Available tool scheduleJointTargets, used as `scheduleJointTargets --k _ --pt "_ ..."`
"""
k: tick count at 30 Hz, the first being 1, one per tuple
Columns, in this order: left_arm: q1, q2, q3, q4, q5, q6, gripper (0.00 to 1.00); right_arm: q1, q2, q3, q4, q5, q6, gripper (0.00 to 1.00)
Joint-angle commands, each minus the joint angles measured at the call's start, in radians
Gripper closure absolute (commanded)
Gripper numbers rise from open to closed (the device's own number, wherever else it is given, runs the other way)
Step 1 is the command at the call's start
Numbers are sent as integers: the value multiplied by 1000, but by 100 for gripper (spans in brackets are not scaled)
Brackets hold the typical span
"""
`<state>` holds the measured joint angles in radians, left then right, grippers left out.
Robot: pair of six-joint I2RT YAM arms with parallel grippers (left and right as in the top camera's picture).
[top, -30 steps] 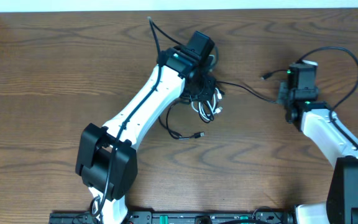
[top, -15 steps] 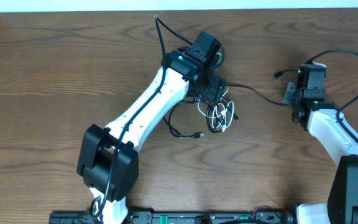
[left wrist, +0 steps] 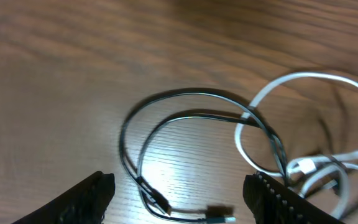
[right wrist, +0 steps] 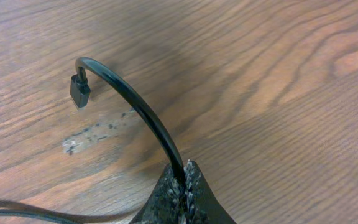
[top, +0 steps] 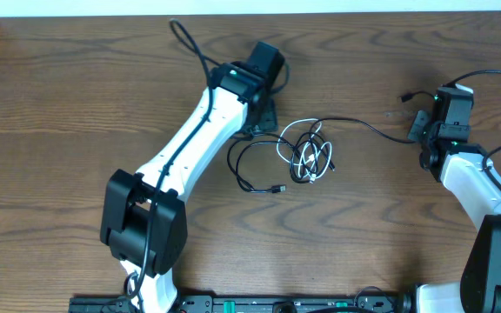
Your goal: Untangle cables
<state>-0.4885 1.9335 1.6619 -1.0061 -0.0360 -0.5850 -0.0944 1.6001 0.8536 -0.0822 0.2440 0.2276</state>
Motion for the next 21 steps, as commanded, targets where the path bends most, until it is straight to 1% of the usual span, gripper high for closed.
scheduleJointTargets --k 1,8,13,21 --pt "17 8 -35 -5 -24 -91 28 -3 8 1 0 -77 11 99" --pt "18 8 -82 29 -24 -91 29 -2 8 1 -14 -151 11 99" --pt "18 8 -89 39 -25 -90 29 -2 8 1 -45 -150 11 99" --pt "18 8 -89 39 -24 -90 29 -2 8 1 -49 -150 11 99"
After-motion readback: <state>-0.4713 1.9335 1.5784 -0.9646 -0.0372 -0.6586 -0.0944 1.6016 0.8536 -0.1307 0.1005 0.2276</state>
